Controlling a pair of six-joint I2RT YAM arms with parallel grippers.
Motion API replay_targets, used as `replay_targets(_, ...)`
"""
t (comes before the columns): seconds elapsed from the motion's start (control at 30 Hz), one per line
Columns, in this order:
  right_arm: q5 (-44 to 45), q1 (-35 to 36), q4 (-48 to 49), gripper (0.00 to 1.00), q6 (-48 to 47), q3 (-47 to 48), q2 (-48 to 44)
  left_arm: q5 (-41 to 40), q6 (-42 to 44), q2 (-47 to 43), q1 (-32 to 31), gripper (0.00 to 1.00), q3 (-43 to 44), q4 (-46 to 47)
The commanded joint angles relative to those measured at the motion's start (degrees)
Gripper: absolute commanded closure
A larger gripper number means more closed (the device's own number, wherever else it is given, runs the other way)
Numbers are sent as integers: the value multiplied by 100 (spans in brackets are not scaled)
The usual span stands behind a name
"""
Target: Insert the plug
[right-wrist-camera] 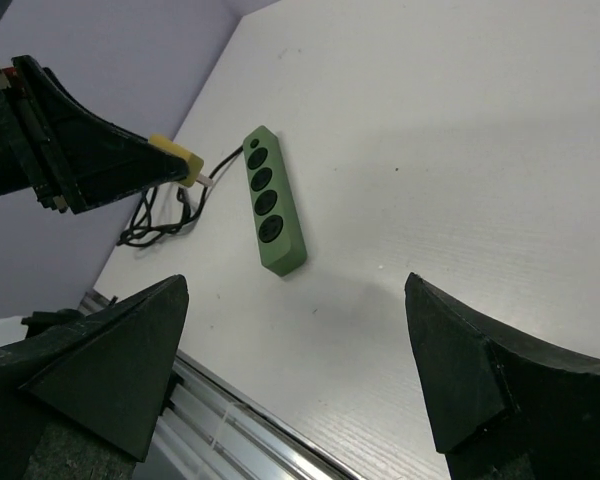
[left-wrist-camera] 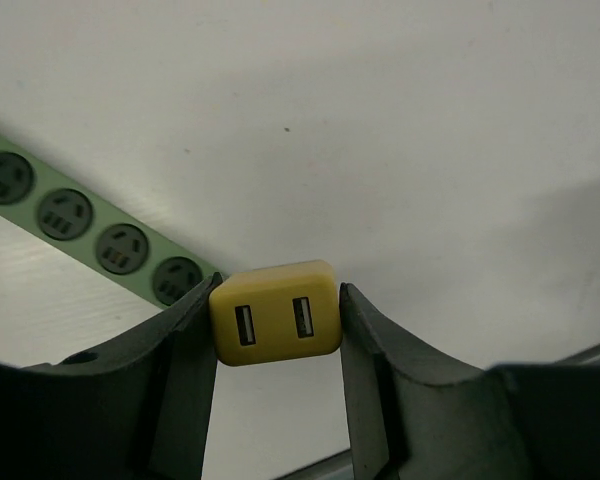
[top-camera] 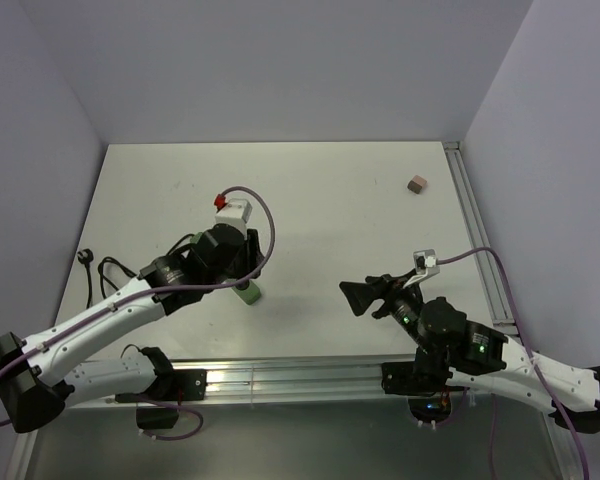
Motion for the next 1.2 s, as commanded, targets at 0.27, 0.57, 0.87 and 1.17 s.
replay_targets(0.27,92,26,117,4,7,7,157,1690,3588,-966,1021,100,-655,721)
replay_targets(0.57,-5,26,144,5,-73,121,280,2832,4046,-316,1688,100,-999,722)
replay_targets(0.87,-58,35,38,6,68,51,149,2974,4459,518,1910,100,-806,458)
replay_targets(1.17,-67,35,152,6,103,7,280,3018,4705,747,1918,100,-1086,678)
